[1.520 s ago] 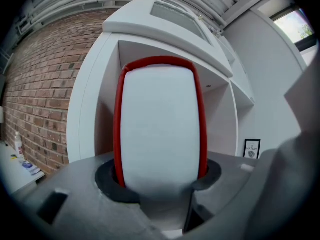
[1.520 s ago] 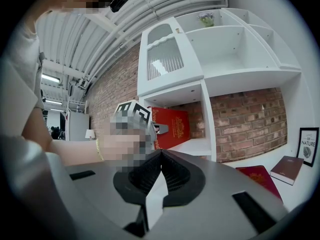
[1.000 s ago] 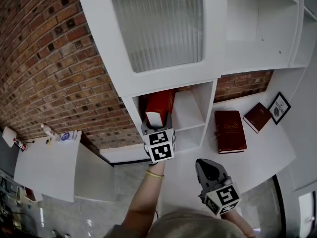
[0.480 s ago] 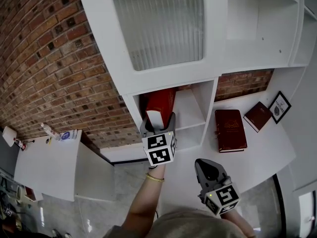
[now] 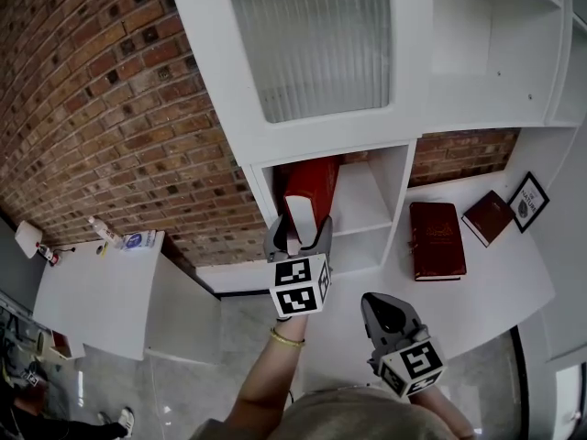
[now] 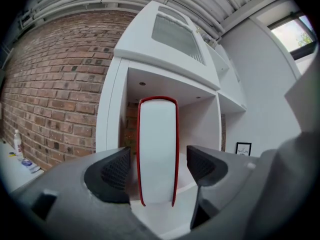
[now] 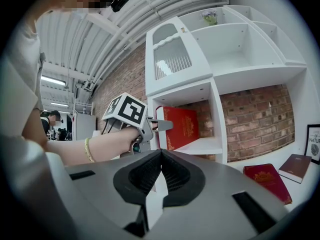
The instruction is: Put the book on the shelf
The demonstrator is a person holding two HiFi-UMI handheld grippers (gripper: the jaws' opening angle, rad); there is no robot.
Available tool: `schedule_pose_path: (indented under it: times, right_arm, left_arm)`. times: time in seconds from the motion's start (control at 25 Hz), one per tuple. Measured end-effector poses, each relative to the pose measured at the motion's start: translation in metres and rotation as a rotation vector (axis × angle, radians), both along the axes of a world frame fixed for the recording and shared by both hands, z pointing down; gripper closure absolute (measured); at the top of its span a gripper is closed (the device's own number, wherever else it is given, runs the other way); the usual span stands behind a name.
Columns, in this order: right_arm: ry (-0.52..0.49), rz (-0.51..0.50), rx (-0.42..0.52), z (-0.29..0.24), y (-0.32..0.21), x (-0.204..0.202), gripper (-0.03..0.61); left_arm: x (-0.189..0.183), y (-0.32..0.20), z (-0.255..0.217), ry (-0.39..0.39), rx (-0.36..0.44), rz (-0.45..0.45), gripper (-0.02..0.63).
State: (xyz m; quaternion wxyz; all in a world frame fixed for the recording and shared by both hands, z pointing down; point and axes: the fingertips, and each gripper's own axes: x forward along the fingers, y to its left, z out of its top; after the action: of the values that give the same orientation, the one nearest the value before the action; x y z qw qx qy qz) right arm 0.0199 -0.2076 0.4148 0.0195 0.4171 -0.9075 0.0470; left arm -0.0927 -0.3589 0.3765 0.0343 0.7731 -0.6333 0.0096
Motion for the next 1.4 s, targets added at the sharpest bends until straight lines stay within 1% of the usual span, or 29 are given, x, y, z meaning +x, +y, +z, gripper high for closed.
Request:
schedule_pose_path:
  times: [0.2,0.44,0.64,1.0,1.08,1.2,1.4]
  right_arm:
    - [-0.007,-0.05,0.0,-0.002,0.007,-0.006,0.572]
    - [-0.01,-0.102,0.006,-0.007,0.014,-0.001,0.572]
    - [0.026,-0.135,-0.028,-0.013,0.021,0.01,0.572]
    - [0.021,-0.207,-0.009,-0.021,0.032,0.026,0.572]
    - [0.009,-0.221,0.008,-0.023,0.035,0.029,0.572]
    - [-0.018,-0.24,0.04,-0.025,0.039,0.033,0.572]
    - [-0.023,-0.269,0.043,-0.025,0.051,0.04,0.572]
  left_arm:
    - [-0.006,0.021,0.0,-0.003,-0.016,-0.017,0.265]
    - [-0.004,0.05,0.0,0.0,-0.03,-0.032,0.267]
    - [0.003,0.078,-0.004,0.018,-0.025,-0.051,0.278]
    - [0.013,0.125,-0.017,0.03,0.023,-0.133,0.462]
    - [0.014,0.134,-0.019,0.033,0.031,-0.15,0.505]
    - [0.017,0.148,-0.021,0.04,0.039,-0.171,0.546]
    - [0.026,0.171,-0.019,0.061,0.039,-0.187,0.592]
